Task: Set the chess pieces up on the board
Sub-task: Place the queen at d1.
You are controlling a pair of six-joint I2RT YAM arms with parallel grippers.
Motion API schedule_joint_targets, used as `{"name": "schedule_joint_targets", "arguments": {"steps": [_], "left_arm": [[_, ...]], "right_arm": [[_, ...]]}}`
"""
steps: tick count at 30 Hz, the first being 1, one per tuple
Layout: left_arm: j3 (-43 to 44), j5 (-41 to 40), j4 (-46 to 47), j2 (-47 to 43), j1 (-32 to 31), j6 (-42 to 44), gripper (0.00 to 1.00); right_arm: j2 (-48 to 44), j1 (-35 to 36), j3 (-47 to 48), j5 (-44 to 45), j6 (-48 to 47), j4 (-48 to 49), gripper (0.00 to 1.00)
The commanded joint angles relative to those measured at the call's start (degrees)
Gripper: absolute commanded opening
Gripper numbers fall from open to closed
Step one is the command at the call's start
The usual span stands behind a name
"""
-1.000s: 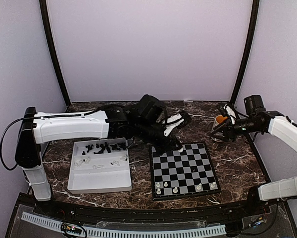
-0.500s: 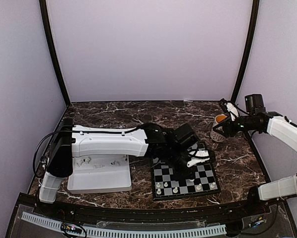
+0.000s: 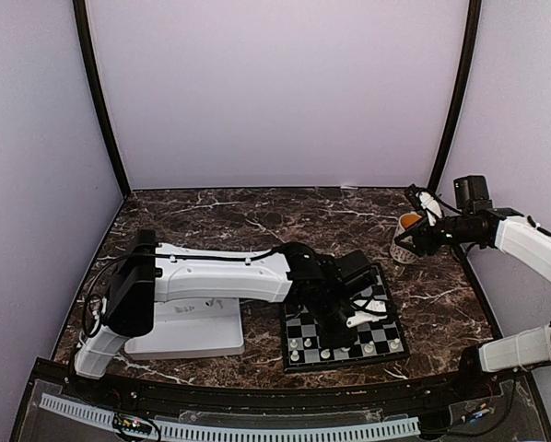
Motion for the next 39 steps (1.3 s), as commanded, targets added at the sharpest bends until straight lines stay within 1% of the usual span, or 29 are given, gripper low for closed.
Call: {"name": "schedule_joint_targets", "arguments": {"steps": [1, 15, 24, 39], "left_arm": [[-0.40, -1.96, -2.74, -0.70, -0.36, -0.36, 0.05], [-3.78, -0.15, -2.18, -0.54, -0.39, -0.63, 0.06], [-4.19, 0.54, -1.34, -0.52, -0.40, -1.05, 0.08], [-4.25, 0.49, -2.53, -0.57, -0.49, -2.02, 0.07]], "right_arm": [[0.43, -0.27, -0.54, -1.46, -0.64, 1.05, 0.55], [0.66, -0.27, -0.69, -1.67, -1.04, 0.91, 0.56], [1.05, -0.26, -0.74, -1.80, -1.26, 0.93, 0.56], [1.01, -0.27, -0.83, -2.24, -1.46, 0.73, 0.57]]}}
